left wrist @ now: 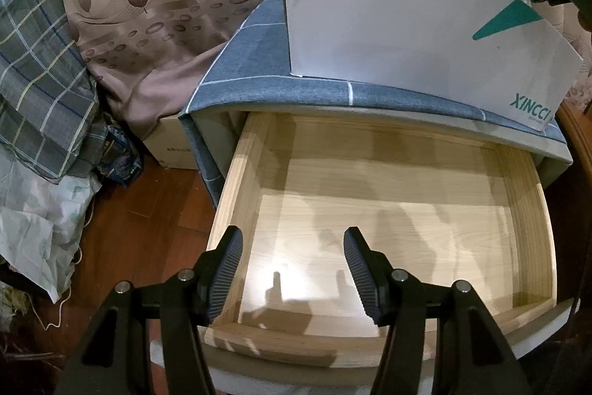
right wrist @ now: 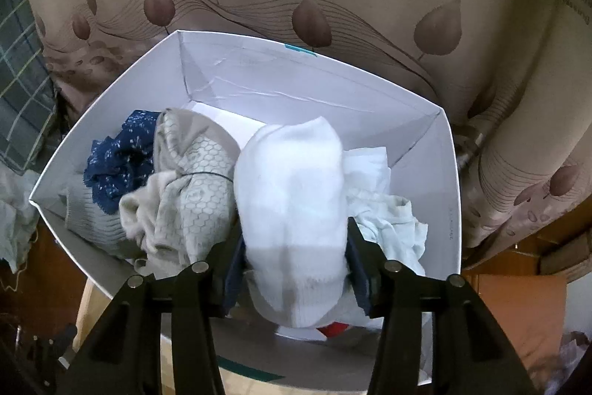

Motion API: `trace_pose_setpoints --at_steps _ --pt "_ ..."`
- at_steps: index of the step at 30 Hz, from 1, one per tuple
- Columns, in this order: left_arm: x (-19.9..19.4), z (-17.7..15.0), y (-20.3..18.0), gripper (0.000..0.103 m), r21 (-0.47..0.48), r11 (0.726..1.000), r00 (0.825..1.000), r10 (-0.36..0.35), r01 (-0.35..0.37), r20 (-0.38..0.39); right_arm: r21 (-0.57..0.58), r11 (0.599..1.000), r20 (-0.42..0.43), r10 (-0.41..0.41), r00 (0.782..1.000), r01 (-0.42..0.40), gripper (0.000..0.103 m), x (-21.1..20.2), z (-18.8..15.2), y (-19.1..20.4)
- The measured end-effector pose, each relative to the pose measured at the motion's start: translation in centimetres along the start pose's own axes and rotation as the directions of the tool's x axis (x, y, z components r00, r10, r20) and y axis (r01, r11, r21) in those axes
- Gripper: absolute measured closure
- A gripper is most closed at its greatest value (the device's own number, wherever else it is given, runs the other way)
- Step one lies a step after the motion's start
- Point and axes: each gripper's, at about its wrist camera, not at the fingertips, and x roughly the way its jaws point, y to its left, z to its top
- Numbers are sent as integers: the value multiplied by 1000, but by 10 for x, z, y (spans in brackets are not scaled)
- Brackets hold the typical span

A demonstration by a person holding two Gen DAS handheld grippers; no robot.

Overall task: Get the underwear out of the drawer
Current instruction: 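Lower the white item into the box and open the right tool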

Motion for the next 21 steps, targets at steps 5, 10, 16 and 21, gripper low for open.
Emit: trace_pose_setpoints --at_steps 5,10,16,21 --pt "-1 0 0 45 0 1000 1000 0 0 1 5 1000 34 19 999 -19 44 -10 -3 2" --pt "-1 0 0 45 4 1000 1000 2 -2 1 6 999 90 43 995 -44 29 -40 -7 -1" --pt "-2 1 -5 45 12 1000 1000 10 -10 4 18 995 150 90 985 -93 21 -85 -20 -5" --pt "-3 0 -6 45 14 1000 1000 12 -12 9 9 992 193 119 974 -123 11 -120 -60 -5"
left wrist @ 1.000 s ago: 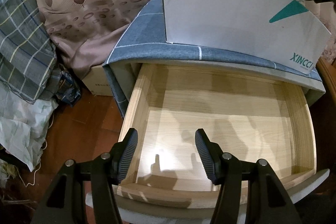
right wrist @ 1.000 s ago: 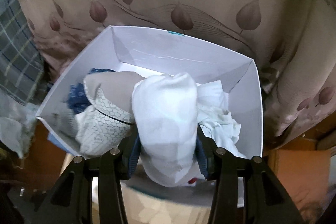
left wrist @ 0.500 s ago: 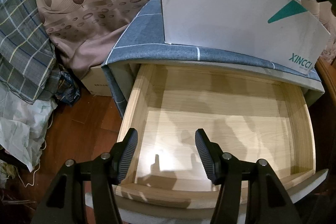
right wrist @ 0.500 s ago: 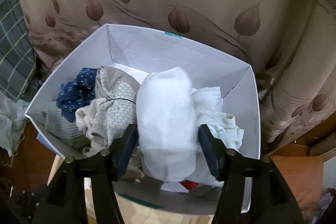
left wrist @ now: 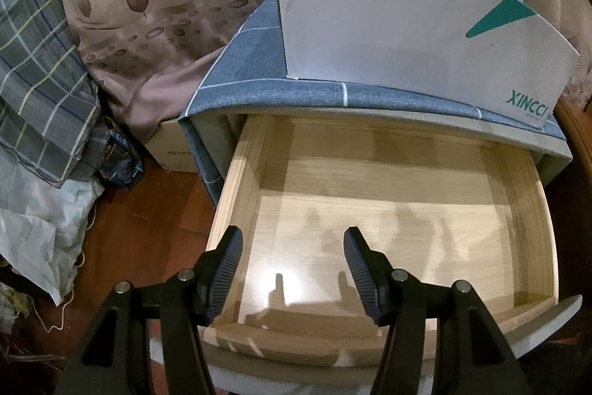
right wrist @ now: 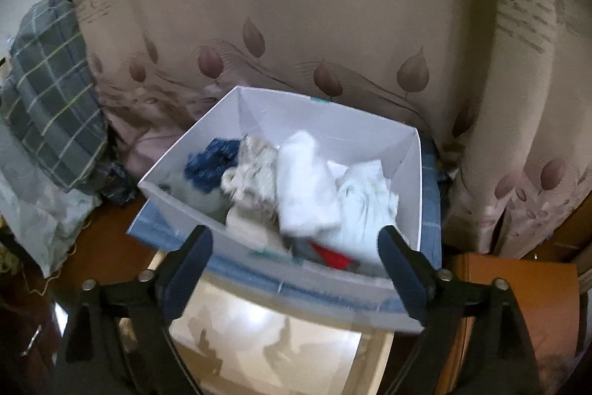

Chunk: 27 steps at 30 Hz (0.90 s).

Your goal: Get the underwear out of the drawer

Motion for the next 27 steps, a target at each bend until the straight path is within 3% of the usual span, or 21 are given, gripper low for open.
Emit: trace_pose_setpoints --at_steps 7,13,20,27 --pt "-6 -2 1 45 -12 1000 1000 -17 17 7 40 999 -28 -36 999 37 8 -5 -77 -2" --pt "-12 -12 -2 45 -5 999 999 -52 52 -2 124 991 -137 -41 990 58 8 32 -152 -9" --pt "-17 -20 -7 45 14 999 999 -47 47 1 186 980 -176 -31 984 64 8 49 -188 -15" --pt "-17 -23 -9 45 23 999 999 -37 37 1 205 978 -200 -6 980 48 8 55 -194 -17"
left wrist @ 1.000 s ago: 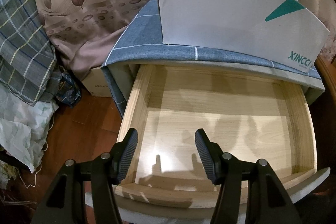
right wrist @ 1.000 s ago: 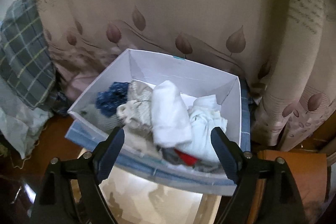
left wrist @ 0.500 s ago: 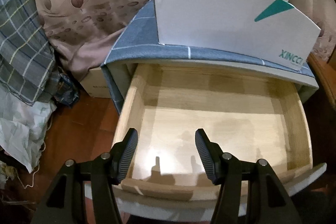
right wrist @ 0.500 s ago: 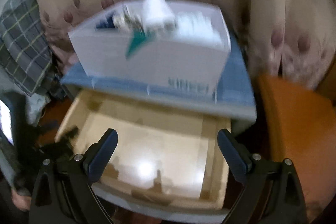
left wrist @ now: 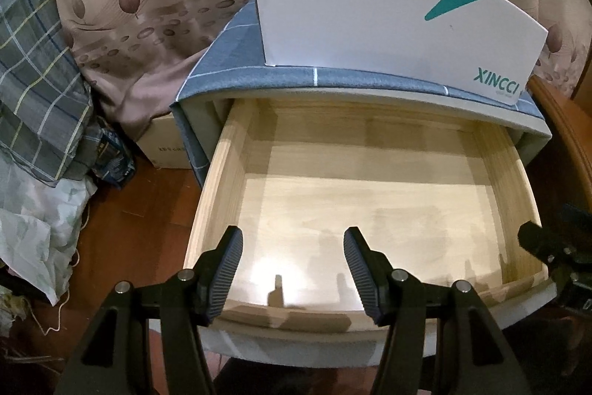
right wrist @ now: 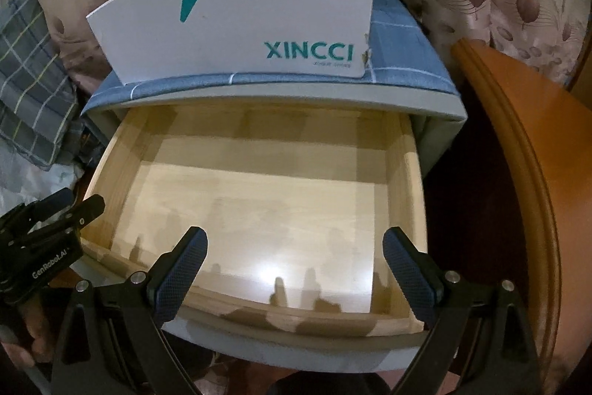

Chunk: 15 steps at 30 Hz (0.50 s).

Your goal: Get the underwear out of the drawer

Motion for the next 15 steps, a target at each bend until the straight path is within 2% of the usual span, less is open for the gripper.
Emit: trace_pose_setpoints --at_steps 15 --pt "0 -2 -8 45 29 1000 1000 5 -5 -2 -16 1000 -48 -11 999 11 8 10 -4 6"
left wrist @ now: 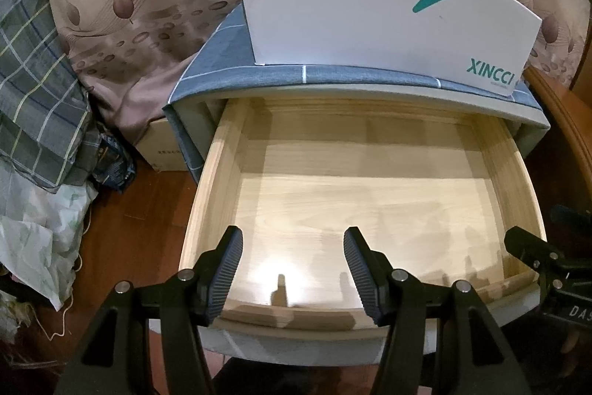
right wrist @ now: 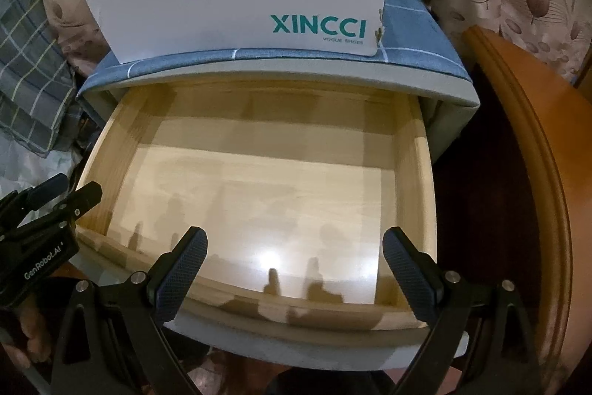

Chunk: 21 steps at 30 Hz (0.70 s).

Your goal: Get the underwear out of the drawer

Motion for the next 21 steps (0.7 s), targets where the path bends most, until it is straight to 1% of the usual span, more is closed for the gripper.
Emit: trace_pose_setpoints --at_steps 10,21 --pt "0 0 0 45 8 1000 1000 2 -2 0 41 999 -7 12 1000 -11 8 1 -1 -4" --pt "1 -1 0 45 14 1000 1000 -2 2 -2 45 999 -24 16 1000 -15 8 4 0 -2"
